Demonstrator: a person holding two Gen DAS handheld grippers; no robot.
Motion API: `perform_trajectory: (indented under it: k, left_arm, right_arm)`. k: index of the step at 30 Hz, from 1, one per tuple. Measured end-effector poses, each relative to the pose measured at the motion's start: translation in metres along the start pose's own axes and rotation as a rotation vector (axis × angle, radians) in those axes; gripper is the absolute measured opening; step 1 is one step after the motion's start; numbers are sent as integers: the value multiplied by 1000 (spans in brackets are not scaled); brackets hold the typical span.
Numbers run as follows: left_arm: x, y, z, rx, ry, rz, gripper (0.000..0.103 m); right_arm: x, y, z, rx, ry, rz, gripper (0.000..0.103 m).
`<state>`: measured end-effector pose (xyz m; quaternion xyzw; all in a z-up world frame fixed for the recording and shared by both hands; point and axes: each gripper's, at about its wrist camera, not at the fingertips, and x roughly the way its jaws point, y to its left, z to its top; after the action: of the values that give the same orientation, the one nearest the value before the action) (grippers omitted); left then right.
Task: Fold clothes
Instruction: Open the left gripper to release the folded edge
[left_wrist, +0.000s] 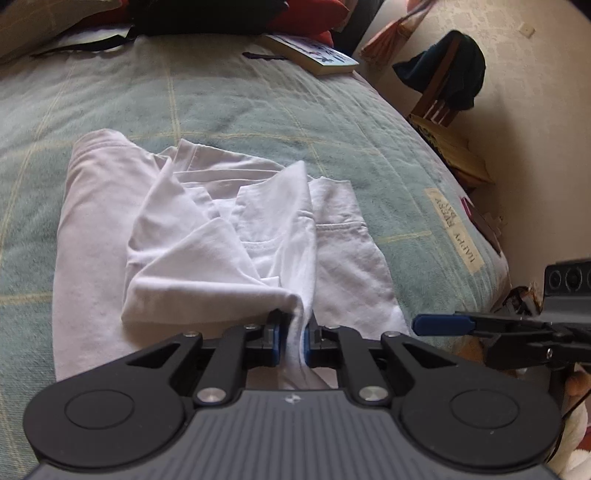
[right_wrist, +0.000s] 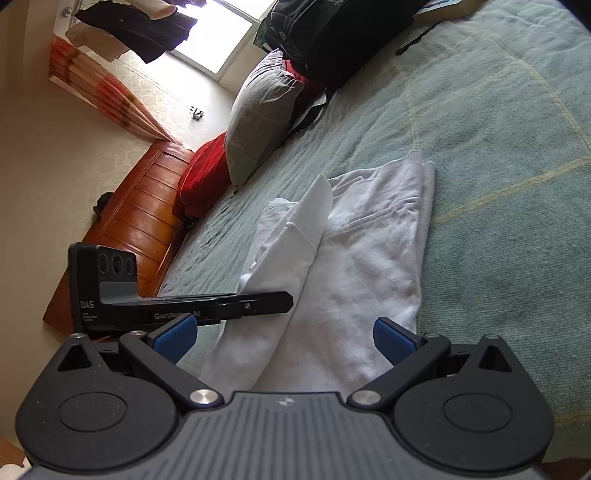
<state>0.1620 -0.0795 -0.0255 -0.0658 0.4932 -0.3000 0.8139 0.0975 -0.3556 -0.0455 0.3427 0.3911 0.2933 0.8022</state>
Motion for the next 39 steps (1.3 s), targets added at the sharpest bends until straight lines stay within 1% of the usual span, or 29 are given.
perform_trajectory:
  k: [5,6,7,8,9,10,12,13,16,18,19,27,34,37,39]
  left_arm:
    - [-6,-5,5,-3,-53,-20,15]
    - [-6,-6,6,1,-62,-25,17]
    - [-6,-8,7,8,-67,-31,22]
    - [-3,-10,7,26,-53,-49,37]
    - [2,-11,7,51,-14,-70,55]
    - [6,-14,6,68,14,-77,58]
    - [6,-17,2,86,8,-68,59]
    - [4,-17,1,77,6,-92,60]
    - [-8,-11,-3,34,-4,-166,69]
    - [-15,-4,-6,12,-17,-169,74]
    - [-18,-1,-6,4,-24,-164,75]
    - [-16,-12,19,35,-112,-163,75]
    - [-15,-21,40,63,-187,-157,75]
    - [-30,-22,31,74,-190,-70,76]
    - [-41,-22,25,82,-191,-12,78]
  right_arm:
    - [-1,0,-2,-4,-3,-11,103]
    - [-1,0,-3,-5,-5,-11,103]
    - [-2,-1,-3,-5,-7,-10,103]
    - [-3,-1,-4,-6,-8,-10,103]
    - [-3,-2,-4,-3,-8,-11,103]
    - [-2,-3,-4,-1,-7,-16,103]
    - [-1,-4,-4,1,-4,-29,103]
    - [-1,-5,-4,3,-4,-30,103]
    - [-2,-7,-3,6,-6,-31,103]
    - [-3,-7,-3,4,-13,-32,103]
    - [-3,-7,-3,4,-15,-31,103]
    - [0,-8,-1,5,-12,-19,103]
    - [-3,-8,-1,6,-17,-32,103]
    - [-2,-6,0,0,-14,-28,103]
    - [0,-1,3,-14,-12,-6,103]
